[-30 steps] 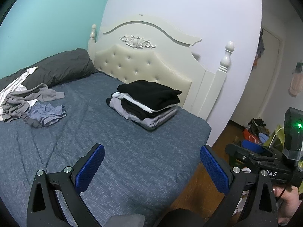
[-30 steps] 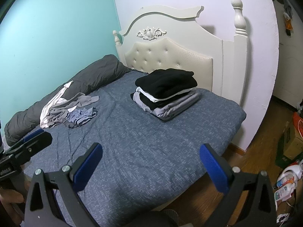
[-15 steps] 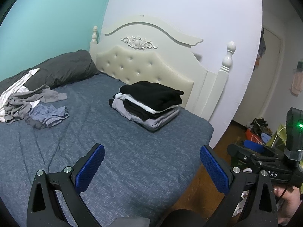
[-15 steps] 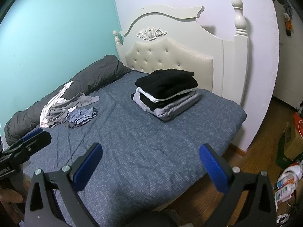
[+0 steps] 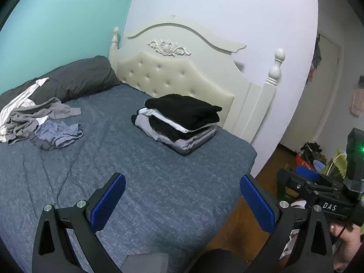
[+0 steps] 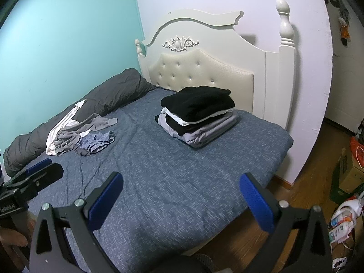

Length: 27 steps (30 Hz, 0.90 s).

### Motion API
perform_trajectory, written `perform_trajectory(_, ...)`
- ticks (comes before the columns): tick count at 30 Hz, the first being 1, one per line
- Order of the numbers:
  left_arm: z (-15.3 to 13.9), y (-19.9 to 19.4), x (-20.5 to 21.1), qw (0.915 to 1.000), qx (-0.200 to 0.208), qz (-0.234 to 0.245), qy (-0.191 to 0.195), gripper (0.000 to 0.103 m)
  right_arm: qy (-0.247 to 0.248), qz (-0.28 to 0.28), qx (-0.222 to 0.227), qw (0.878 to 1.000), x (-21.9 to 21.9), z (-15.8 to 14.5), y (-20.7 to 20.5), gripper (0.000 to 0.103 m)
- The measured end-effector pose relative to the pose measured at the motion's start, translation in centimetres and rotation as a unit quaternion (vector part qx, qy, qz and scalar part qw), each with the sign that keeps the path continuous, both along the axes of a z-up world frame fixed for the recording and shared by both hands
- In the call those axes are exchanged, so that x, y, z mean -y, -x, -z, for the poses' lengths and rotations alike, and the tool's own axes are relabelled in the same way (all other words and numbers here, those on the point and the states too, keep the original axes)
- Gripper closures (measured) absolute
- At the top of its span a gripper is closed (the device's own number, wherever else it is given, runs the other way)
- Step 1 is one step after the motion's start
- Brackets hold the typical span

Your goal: Fold clothes

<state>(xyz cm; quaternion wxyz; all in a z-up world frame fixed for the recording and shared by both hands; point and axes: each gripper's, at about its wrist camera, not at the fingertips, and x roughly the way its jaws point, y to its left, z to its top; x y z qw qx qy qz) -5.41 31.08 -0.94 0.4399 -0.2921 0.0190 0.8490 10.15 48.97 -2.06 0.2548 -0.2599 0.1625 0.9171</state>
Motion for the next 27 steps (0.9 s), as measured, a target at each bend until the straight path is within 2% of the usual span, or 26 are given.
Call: perform_trajectory(27, 0.0, -0.8, 0.6, 0.9999, -0.002, -0.010, -0.001, 0.001, -0.011, 0.004, 0.007, 1.000, 0.9, -0.2, -0.9, 0.000)
